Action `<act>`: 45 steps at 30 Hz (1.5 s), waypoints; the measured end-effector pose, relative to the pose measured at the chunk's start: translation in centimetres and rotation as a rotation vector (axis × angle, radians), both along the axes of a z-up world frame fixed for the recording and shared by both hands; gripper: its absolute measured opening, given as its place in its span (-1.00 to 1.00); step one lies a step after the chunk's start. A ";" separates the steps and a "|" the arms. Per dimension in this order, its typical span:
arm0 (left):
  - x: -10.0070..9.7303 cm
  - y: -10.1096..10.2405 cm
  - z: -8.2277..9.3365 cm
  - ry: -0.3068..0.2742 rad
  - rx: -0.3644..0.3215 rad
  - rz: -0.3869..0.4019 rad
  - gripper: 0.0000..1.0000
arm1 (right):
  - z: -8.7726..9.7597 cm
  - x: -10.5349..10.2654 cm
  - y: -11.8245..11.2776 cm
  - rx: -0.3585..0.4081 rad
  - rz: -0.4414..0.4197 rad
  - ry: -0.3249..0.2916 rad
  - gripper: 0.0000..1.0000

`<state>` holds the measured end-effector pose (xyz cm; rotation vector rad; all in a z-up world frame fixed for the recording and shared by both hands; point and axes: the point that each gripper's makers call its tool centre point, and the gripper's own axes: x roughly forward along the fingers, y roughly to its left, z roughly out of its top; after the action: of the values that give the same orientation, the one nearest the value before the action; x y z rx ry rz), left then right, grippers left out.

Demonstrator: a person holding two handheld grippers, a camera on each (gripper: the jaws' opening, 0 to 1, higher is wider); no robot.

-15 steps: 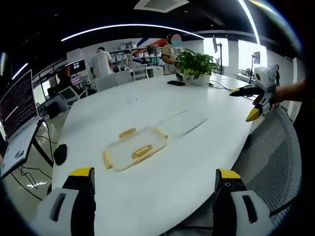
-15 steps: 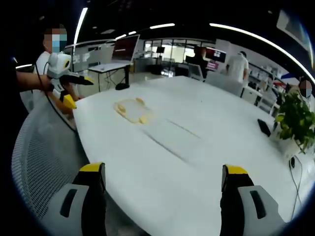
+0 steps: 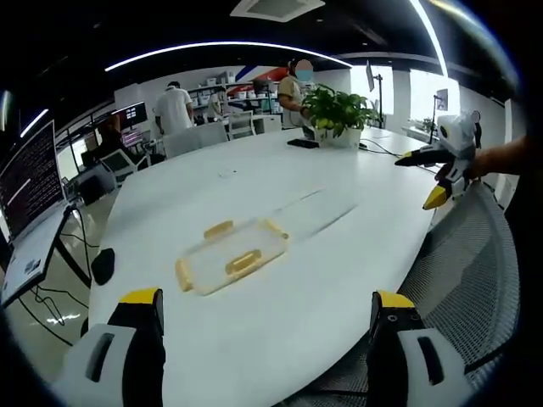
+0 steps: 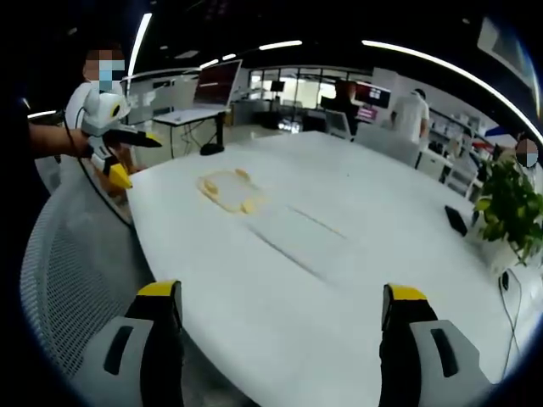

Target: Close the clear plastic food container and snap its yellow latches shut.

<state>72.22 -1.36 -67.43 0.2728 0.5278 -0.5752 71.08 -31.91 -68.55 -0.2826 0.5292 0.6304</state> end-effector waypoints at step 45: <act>0.0 -0.1 0.1 -0.002 -0.006 0.000 0.97 | 0.2 0.1 0.3 0.003 0.017 -0.003 0.91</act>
<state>72.26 -1.48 -67.35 0.2680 0.5243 -0.5763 71.19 -31.64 -68.38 -0.2856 0.5238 0.6477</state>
